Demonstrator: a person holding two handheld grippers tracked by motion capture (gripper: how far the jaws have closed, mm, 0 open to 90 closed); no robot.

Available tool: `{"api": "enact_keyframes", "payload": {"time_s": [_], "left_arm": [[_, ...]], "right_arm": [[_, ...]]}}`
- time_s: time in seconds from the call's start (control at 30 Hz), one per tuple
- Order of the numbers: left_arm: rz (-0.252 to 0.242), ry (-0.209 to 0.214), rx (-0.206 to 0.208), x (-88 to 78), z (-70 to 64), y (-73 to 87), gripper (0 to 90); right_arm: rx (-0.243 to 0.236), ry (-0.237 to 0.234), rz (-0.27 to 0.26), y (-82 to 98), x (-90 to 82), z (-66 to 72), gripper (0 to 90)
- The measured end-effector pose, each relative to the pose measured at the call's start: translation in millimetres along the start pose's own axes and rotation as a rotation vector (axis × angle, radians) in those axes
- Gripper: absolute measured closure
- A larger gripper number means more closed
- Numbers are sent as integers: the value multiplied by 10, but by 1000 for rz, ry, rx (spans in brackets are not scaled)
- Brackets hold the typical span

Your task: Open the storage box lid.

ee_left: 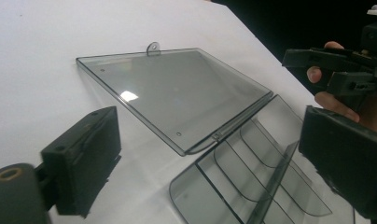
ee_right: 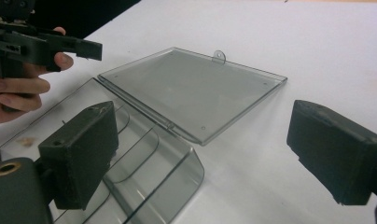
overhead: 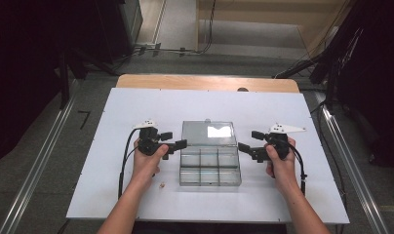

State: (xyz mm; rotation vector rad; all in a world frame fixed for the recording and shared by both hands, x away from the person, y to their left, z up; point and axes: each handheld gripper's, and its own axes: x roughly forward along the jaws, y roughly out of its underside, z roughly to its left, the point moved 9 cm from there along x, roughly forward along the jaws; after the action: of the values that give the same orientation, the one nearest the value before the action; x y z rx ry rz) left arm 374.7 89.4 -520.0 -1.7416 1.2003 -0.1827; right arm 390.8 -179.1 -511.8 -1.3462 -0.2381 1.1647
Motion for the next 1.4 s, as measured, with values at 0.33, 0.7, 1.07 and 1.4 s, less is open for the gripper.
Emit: {"api": "enact_keyframes", "payload": {"time_s": [0.33, 0.7, 1.07, 1.4], "left_arm": [[-10, 21, 86, -189, -171, 30, 0], [20, -5, 143, -319, -211, 152, 0], [36, -17, 174, -414, -252, 250, 0], [53, -44, 174, -551, -253, 376, 0]], "right_arm": [[-53, -7, -27, 63, -240, 31, 7], [-83, 42, -24, 191, -391, -16, 7], [-77, 106, -53, 275, -646, -146, 7], [-75, 143, -58, 409, -822, -202, 8]]}}
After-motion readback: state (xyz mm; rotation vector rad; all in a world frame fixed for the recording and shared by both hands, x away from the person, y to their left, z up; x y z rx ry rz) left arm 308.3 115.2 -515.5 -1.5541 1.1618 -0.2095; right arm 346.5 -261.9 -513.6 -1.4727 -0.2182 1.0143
